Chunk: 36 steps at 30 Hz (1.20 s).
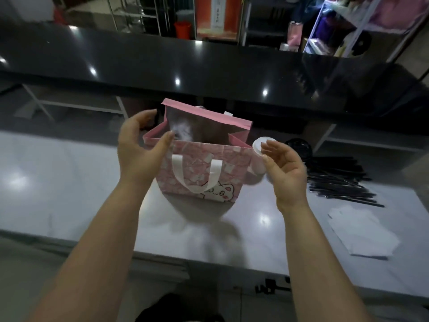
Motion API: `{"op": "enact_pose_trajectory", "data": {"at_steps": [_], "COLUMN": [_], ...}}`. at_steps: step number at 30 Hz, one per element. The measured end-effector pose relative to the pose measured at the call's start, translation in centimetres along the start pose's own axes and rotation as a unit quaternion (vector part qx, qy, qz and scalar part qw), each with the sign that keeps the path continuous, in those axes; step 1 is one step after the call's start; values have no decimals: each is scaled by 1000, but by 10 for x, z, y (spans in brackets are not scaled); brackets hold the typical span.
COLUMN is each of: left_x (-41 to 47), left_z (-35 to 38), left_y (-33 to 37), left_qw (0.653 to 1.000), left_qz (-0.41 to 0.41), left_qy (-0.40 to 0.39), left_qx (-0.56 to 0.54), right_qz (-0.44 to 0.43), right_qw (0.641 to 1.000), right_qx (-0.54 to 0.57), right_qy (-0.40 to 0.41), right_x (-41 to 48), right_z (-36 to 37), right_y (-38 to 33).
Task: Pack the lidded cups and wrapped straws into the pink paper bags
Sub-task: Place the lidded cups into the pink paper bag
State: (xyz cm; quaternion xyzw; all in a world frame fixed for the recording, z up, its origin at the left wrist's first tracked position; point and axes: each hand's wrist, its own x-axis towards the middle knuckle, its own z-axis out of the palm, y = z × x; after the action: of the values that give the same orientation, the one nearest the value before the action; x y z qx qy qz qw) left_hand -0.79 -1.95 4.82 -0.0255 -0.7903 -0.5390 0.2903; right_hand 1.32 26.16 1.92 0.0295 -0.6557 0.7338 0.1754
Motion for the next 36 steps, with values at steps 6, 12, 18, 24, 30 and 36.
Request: {"op": "enact_pose_trajectory", "data": {"at_steps": [6, 12, 18, 24, 30, 36], "left_x": [41, 54, 66, 62, 72, 87], "left_z": [67, 140, 171, 170, 145, 79], "left_y": [58, 69, 57, 51, 58, 54], "left_qw": [961, 857, 777, 782, 830, 876], "left_qz": [174, 227, 255, 265, 243, 228], "left_qy": [-157, -331, -383, -369, -317, -310], "left_qx": [148, 323, 429, 427, 389, 291], "right_qz": [23, 36, 121, 107, 13, -72], "right_qw": [969, 913, 725, 693, 745, 779], "right_qx": [-240, -386, -656, -695, -655, -603], "right_qy": [-62, -128, -172, -159, -123, -157], "right_x": [52, 92, 129, 126, 111, 101], "right_z": [-35, -46, -32, -24, -25, -26], "right_y": [-18, 12, 64, 95, 58, -8]}}
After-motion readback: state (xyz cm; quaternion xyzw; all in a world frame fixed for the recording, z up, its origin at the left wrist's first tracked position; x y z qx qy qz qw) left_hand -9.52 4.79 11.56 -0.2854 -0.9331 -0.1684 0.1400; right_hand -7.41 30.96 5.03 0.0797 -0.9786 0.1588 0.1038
